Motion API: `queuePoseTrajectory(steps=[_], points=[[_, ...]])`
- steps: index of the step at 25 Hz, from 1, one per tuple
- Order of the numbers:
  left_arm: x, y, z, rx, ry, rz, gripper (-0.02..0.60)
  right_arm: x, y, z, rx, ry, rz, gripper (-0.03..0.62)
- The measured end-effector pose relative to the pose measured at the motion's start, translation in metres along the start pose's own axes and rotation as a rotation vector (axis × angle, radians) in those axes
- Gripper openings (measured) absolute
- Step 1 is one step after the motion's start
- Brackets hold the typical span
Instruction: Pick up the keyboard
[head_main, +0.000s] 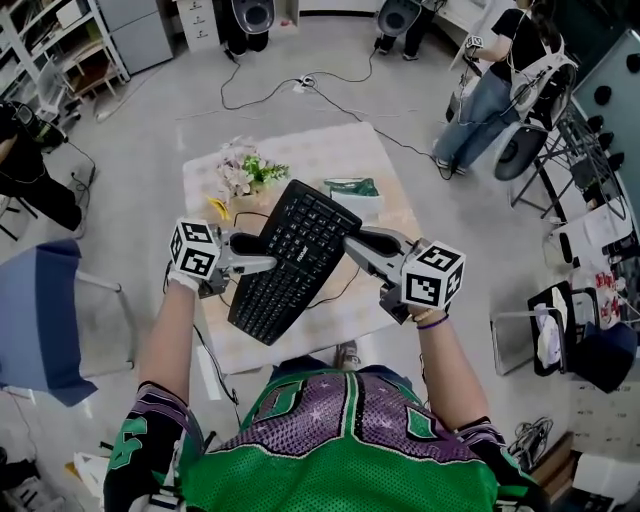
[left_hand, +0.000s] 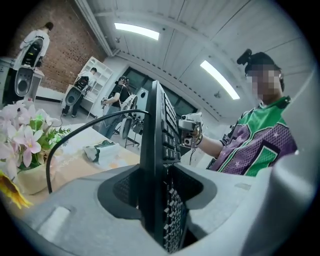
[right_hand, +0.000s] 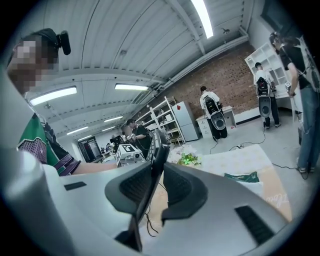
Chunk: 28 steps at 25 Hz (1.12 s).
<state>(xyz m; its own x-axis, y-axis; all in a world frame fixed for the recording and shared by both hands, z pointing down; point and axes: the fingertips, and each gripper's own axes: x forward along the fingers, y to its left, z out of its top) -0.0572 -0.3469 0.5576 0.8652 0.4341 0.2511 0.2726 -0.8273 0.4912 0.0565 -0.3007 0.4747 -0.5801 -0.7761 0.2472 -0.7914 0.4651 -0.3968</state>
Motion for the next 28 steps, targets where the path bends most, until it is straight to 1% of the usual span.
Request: queuePoseTrajectory(steps=[3,7,9,11,15,19,21,24,28], points=[[-0.001,-0.005,0.001,-0.001,-0.015,-0.002,0.201,-0.001,0.003,0.002,-0.003,-0.010,0.017,0.075],[-0.005,-0.024,0.015,0.006,-0.085,-0.068,0.199,0.000,0.011,0.006,-0.027,-0.012,0.038,0.077],[0.000,-0.031,0.024,0.036,-0.108,-0.081,0.195,0.001,0.015,0.008,-0.047,-0.014,0.049,0.077],[0.007,-0.034,0.031,0.056,-0.099,-0.068,0.185,0.000,0.018,0.010,-0.061,-0.020,0.058,0.077],[0.011,-0.036,0.033,0.041,-0.058,-0.038,0.164,-0.001,0.016,0.011,-0.063,-0.020,0.056,0.078],[0.015,-0.052,0.032,0.035,-0.020,-0.055,0.118,-0.002,0.018,0.009,-0.065,-0.027,0.060,0.078],[0.021,-0.058,0.029,0.045,0.003,-0.049,0.104,-0.004,0.019,0.006,-0.066,-0.031,0.060,0.078],[0.023,-0.061,0.025,0.058,0.020,-0.017,0.094,-0.004,0.019,0.002,-0.071,-0.037,0.065,0.078],[0.020,-0.062,0.026,0.048,0.021,0.055,0.084,-0.001,0.018,0.004,-0.089,-0.048,0.047,0.080]])
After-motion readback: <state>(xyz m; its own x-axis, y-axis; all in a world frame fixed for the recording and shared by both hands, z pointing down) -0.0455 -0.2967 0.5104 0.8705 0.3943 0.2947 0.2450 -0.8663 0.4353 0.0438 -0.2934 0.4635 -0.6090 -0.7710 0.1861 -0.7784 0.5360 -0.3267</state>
